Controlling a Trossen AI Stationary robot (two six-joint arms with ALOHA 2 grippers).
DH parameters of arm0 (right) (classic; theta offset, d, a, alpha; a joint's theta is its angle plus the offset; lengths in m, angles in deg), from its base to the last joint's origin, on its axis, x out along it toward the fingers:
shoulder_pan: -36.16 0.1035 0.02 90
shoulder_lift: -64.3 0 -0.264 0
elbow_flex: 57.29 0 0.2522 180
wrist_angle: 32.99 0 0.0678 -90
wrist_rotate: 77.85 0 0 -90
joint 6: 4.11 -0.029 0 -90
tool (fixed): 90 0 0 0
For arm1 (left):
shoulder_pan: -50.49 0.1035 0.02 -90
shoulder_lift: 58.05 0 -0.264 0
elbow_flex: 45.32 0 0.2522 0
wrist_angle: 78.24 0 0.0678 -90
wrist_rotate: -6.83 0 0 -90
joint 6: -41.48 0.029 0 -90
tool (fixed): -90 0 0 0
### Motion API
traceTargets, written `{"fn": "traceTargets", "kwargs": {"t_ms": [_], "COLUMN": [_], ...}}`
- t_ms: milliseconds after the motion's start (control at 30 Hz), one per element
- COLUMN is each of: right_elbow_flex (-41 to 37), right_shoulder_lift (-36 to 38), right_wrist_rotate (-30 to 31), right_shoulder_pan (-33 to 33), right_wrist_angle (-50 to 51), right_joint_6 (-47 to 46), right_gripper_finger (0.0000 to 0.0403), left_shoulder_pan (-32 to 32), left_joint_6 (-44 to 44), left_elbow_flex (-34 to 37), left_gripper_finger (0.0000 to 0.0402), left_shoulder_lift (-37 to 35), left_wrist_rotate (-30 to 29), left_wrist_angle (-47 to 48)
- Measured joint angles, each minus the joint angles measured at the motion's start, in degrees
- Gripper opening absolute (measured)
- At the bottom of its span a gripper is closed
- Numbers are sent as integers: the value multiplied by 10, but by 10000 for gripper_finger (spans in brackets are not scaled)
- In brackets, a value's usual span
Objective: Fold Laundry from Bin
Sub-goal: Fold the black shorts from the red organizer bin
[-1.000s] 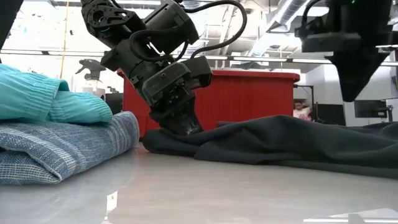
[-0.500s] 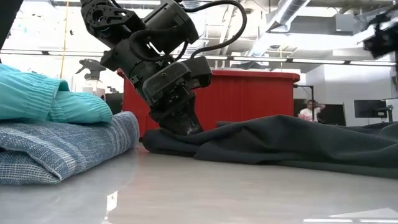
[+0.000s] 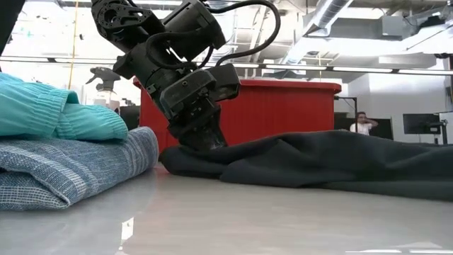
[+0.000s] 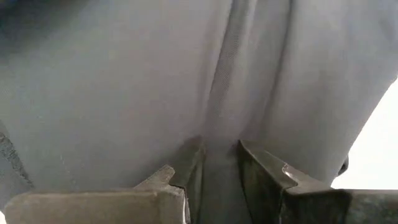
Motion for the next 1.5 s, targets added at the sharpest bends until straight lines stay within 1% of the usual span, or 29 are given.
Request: {"fn": "traceTargets", "kwargs": {"t_ms": [67,133,267,367,433,500,600,667,700,767,800,867,933,1100,1167,1233,1267,1367,1433,1500], "right_elbow_flex": [4,12,45,72,89,107,138,160,171,191,200,213,216,191,164,135,119,88,82,82], "right_shoulder_lift": [1,1,1,1,1,1,1,1,1,1,1,1,1,1,14,32,42,59,60,53], "right_wrist_rotate": [-9,-4,65,105,133,181,310,404,441,492,502,496,464,338,310,266,234,149,121,112], "right_shoulder_pan": [0,0,-1,-5,-8,-8,-15,-32,-46,-82,-104,-153,-206,-329,-364,-401,-420,-468,-488,-495], "right_wrist_angle": [11,13,15,30,29,27,4,-12,-22,-42,-55,-83,-108,-149,-196,-257,-293,-380,-397,-413], "right_joint_6": [4,8,9,13,21,39,108,191,241,355,427,572,687,915,993,1049,1068,1098,1104,1112], "right_gripper_finger": [15,15,21,30,34,36,38,38,38,41,45,59,81,155,179,197,203,212,213,212], "left_shoulder_pan": [0,0,1,0,0,0,0,-1,-2,-4,-6,-8,-9,-15,-16,-17,-17,-17,-17,-17], "left_joint_6": [0,-6,-29,-45,-45,-41,-41,-40,-40,-39,-38,-38,-38,-30,-22,-13,-9,2,9,13], "left_elbow_flex": [0,0,-8,-24,-34,-36,-36,-37,-37,-37,-37,-37,-37,-38,-38,-38,-38,-38,-38,-38], "left_gripper_finger": [91,91,91,91,91,91,91,91,91,91,91,91,91,91,91,90,90,90,90,90], "left_shoulder_lift": [0,0,-4,-5,-7,-7,-7,-7,-8,-8,-8,-8,-8,-9,-9,-9,-9,-9,-9,-9], "left_wrist_rotate": [0,2,32,47,46,39,36,36,36,33,30,26,25,26,26,26,26,26,26,26], "left_wrist_angle": [3,2,1,11,8,10,11,14,15,15,15,15,15,20,20,19,19,19,19,19]}}
